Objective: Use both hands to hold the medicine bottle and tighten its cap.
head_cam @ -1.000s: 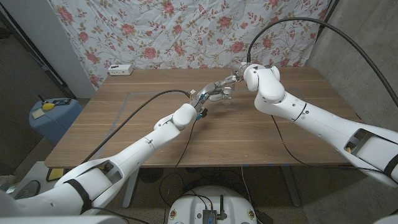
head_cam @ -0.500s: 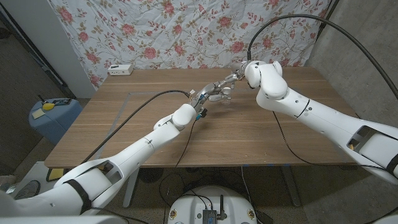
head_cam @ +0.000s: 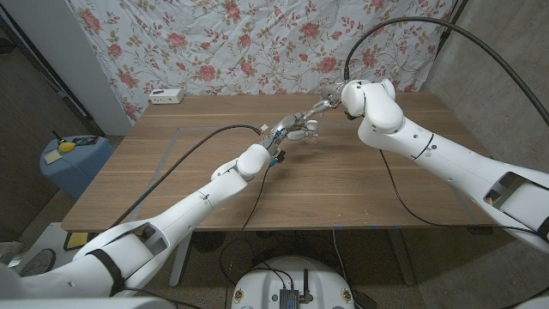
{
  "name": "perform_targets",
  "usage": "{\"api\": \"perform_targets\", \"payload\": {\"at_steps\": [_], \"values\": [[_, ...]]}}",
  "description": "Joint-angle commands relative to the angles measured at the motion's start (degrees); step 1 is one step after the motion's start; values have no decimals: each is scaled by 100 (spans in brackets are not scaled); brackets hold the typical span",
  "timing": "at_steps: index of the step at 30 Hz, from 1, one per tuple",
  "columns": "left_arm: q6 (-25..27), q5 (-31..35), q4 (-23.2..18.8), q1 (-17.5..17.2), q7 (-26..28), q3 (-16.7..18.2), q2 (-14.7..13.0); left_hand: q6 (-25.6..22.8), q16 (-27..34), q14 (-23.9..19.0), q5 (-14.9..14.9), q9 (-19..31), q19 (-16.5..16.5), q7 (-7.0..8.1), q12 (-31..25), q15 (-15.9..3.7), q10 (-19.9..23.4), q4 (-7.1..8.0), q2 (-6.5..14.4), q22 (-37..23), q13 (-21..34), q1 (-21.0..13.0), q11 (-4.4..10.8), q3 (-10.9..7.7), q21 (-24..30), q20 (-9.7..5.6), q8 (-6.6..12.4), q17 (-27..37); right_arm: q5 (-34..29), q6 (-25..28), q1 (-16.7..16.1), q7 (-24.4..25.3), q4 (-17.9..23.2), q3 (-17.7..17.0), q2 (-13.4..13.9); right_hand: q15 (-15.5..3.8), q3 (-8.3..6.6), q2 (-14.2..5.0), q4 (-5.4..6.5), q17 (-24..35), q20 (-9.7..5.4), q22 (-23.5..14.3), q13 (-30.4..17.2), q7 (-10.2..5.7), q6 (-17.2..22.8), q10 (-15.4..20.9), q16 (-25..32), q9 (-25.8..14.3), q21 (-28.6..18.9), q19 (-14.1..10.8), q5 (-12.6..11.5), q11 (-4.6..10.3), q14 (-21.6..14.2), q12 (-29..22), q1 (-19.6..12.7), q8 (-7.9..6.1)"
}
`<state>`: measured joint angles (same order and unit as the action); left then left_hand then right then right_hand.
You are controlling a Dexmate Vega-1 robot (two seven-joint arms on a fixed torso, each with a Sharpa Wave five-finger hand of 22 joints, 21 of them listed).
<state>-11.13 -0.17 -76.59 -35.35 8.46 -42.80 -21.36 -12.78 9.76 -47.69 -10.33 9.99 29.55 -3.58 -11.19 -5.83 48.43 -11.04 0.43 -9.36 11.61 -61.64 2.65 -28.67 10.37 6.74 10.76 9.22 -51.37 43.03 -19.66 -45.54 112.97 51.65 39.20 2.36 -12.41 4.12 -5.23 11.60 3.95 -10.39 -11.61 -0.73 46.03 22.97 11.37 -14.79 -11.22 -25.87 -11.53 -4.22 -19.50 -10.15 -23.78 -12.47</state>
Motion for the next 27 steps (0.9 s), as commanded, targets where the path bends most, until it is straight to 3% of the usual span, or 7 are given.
{"api": "perform_targets", "payload": {"at_steps": [1,19,27], "values": [[-265,79,56,-63,134,62,-40,-8,25,29,-36,10,-33,33,-43,-254,588,200,71,-12,13,-12,540,-186,4,10,-5,13,596,-78,-310,451,185,-436,126,34,-36,-23,-57,18,32,-9,-14,-6,-271,-64,-10,-20,-13,44,-5,-29,31,-46,-57,72],[-798,77,270,-6,32,191,-145,-20,19,82,-33,11,-89,34,-45,-260,590,212,94,-13,12,-8,525,-171,-5,-6,-3,18,1477,75,-784,1642,578,-801,339,18,-80,-150,-91,19,20,-2,-27,-37,-1066,-95,5,18,-20,89,31,-27,122,-95,-76,244],[-1314,18,572,50,-93,266,-198,-28,18,91,-33,11,-96,40,-41,-271,579,212,99,-13,12,-9,538,-171,-2,-12,-1,13,1947,263,-1303,2624,873,-1130,288,6,-46,-201,-17,38,17,2,-30,-24,-1267,-20,31,39,-16,120,55,-14,121,-139,77,238]]}}
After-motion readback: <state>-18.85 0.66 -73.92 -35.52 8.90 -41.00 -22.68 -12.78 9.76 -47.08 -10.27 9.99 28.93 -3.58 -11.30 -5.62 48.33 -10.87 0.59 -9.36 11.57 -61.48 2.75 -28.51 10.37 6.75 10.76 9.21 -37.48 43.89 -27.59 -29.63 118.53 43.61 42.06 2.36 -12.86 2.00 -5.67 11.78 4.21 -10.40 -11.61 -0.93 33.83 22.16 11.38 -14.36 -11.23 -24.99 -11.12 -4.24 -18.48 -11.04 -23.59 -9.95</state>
